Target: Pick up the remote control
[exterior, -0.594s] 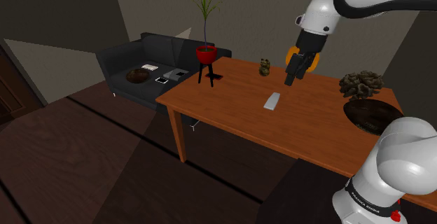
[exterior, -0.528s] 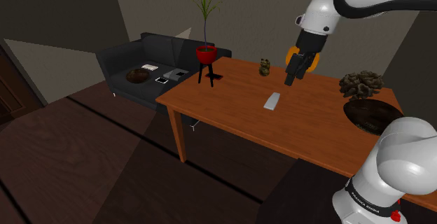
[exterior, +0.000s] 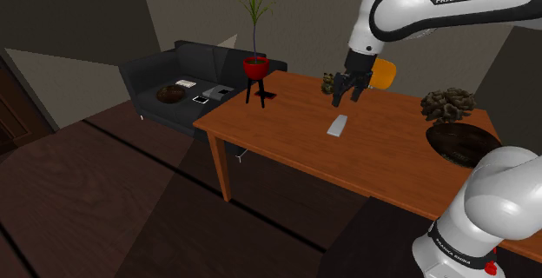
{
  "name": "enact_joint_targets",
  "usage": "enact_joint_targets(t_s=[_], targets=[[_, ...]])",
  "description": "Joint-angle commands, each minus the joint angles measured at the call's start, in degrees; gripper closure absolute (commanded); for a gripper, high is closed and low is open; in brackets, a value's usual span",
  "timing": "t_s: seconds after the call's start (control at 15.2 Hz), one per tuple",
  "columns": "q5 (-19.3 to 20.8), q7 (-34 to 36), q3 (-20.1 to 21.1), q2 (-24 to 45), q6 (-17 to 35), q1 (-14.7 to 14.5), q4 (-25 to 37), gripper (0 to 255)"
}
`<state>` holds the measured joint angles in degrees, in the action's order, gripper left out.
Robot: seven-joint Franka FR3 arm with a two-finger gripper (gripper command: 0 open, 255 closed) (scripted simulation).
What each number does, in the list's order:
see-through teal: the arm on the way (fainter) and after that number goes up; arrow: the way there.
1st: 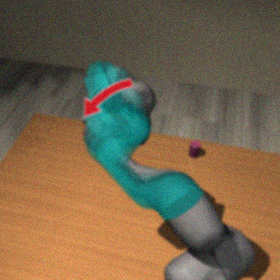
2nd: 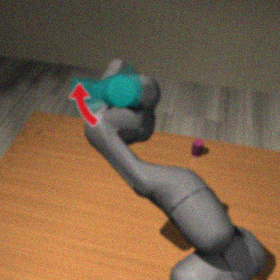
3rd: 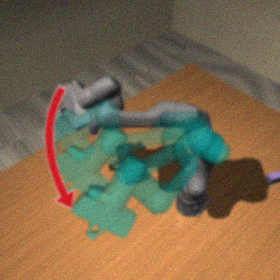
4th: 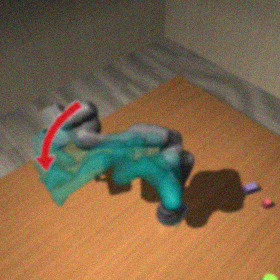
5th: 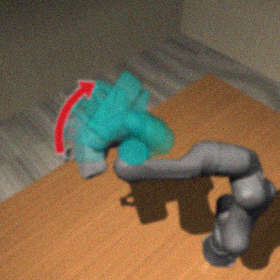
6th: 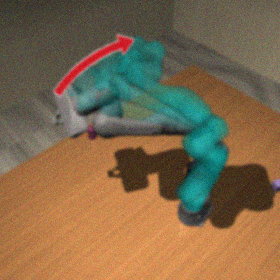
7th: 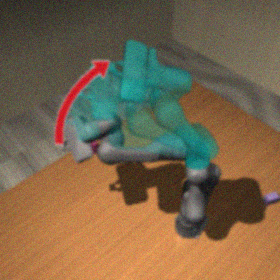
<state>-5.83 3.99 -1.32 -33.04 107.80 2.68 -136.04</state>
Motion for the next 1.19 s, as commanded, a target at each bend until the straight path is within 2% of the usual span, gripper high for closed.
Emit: enact_joint_targets(t_s=[0.0, 0.53, 1.12], targets=[[0.1, 2.2, 0.1, 4.2, 3.3, 1.0, 0.7, 0], [1.1, 9.8, -1.1, 19.7, 12.2, 4.9, 6.4, 0], [1.5, 17.7, -4.0, 36.4, 18.4, 8.6, 15.5, 0]])
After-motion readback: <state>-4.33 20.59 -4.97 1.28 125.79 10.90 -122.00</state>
